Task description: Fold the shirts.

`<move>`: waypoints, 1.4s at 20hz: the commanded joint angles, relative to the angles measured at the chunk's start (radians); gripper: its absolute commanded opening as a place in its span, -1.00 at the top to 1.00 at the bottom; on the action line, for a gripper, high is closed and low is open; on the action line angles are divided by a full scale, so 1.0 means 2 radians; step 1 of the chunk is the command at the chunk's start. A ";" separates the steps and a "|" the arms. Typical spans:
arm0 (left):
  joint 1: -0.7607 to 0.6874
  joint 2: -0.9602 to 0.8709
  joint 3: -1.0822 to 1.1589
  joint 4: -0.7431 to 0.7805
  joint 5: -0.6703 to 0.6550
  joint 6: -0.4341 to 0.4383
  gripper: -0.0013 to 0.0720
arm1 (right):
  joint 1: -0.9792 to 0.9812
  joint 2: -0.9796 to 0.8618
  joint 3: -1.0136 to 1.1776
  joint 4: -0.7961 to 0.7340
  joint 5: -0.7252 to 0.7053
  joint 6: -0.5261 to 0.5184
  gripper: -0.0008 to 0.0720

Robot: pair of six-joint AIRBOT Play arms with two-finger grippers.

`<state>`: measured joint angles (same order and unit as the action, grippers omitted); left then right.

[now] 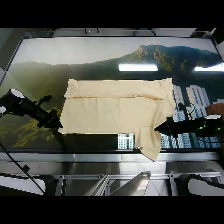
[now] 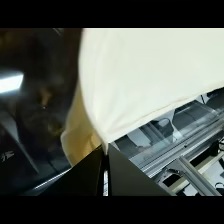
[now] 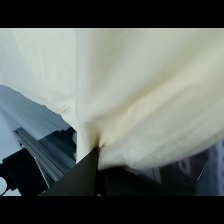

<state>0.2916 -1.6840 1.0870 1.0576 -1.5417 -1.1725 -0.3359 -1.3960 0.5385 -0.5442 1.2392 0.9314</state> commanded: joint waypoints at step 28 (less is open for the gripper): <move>0.212 0.031 -0.014 -0.221 -0.114 0.038 0.88 | -0.216 0.075 -0.002 0.126 0.104 -0.020 0.93</move>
<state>0.7151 -1.6253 1.0050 0.7765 -1.7397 -1.1095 -0.7620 -1.2579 0.5331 -0.4763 1.4471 0.9470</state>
